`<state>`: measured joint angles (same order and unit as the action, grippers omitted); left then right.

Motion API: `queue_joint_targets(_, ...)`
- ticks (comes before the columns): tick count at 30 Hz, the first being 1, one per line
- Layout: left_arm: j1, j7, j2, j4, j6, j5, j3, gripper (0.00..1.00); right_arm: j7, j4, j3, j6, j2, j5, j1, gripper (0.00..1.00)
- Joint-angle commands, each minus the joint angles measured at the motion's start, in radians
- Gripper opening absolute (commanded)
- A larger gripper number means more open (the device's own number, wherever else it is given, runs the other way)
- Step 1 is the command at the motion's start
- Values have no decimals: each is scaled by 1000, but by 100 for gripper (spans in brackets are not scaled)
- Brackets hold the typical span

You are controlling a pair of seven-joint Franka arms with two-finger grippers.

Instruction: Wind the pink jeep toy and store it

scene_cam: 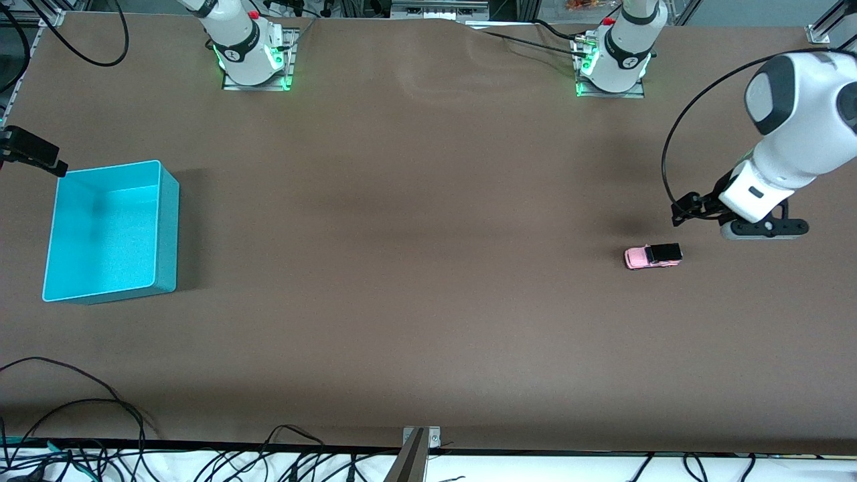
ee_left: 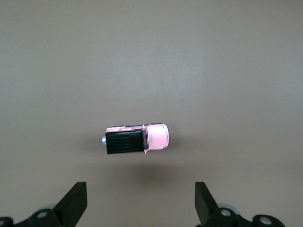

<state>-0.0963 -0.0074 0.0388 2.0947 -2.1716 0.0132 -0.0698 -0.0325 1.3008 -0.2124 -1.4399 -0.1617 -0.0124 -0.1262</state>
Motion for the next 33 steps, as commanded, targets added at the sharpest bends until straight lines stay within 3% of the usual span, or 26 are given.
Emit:
queue_joint_targets(1,-7,1,47,47,-106,-29,-5,100,-7,-12,-5,18,10,-38,3,100)
queue_joint_targets(8,-3,3,134,53,-152,-44,-4,100,-6,-11,-1,23,11,-46,3,100)
queue_joint_targets(13,6,64,168,53,-160,-226,-5,100,-7,-9,-4,19,8,-47,5,100)
queue_joint_targets(19,-2,341,217,54,-261,-240,-4,100,-6,-11,-2,19,8,-46,5,100)
queue_joint_targets(28,-5,642,274,54,-280,-222,1,100,-7,-8,-12,26,11,-46,10,100)
queue_joint_targets(33,-10,912,292,70,-329,-153,1,100,-7,-8,-10,26,11,-46,10,100)
